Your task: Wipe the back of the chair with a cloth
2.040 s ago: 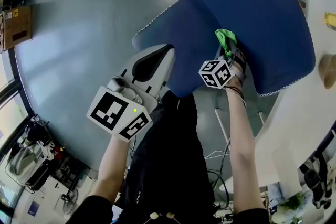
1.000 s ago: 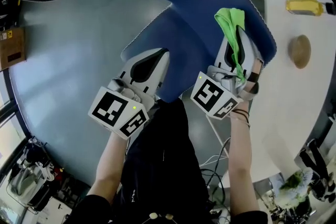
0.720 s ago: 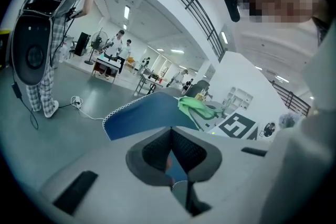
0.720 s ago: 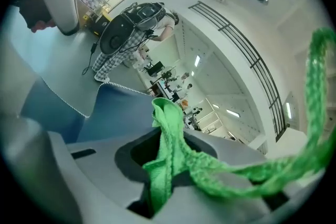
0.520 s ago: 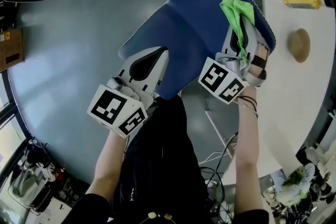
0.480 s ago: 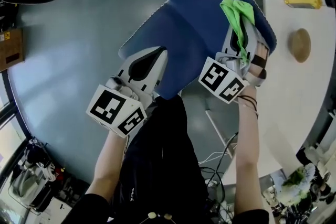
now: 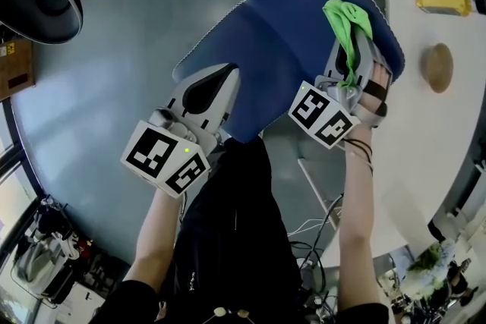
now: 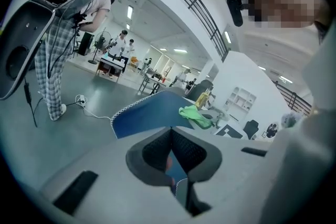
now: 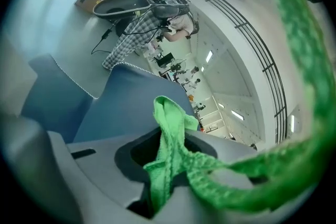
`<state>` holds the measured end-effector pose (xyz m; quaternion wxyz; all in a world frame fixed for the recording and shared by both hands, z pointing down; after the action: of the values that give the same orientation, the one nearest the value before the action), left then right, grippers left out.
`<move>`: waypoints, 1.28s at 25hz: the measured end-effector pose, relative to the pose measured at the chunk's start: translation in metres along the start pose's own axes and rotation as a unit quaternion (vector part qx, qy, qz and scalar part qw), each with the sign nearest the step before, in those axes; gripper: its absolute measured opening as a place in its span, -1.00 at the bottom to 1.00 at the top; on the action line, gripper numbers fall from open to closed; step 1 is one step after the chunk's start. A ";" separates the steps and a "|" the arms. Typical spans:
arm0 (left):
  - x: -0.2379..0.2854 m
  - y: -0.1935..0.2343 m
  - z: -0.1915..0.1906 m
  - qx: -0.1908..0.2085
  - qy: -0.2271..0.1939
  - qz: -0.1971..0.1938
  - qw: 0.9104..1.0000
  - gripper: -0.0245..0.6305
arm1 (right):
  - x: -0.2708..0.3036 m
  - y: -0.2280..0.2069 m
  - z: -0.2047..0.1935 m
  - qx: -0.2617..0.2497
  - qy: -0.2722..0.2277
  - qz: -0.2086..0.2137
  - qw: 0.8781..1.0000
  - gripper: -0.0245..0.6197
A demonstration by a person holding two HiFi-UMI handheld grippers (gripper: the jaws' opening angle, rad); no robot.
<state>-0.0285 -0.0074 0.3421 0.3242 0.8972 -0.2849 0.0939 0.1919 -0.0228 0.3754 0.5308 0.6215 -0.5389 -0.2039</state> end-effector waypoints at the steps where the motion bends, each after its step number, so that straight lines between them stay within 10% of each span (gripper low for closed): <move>1: 0.000 0.000 -0.001 -0.001 0.000 0.000 1.000 -0.92 | -0.001 0.002 -0.001 -0.002 0.001 0.002 1.000 -0.78; 32: 0.011 -0.008 -0.020 -0.009 0.018 -0.005 1.000 -0.92 | -0.021 0.045 -0.040 -0.032 0.027 0.057 0.997 -0.78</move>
<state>-0.0149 0.0059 0.3571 0.3381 0.8936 -0.2757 0.1055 0.1982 0.0197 0.4223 0.5758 0.5777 -0.5521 -0.1732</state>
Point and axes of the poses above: the fingertips, and each gripper's own axes: x forward along the fingers, y to its left, z out of its top, the point moved 6 cm from there along -x, backward along the fingers, and after that the axes turned 2 degrees about -z, right-handed, at the moved point
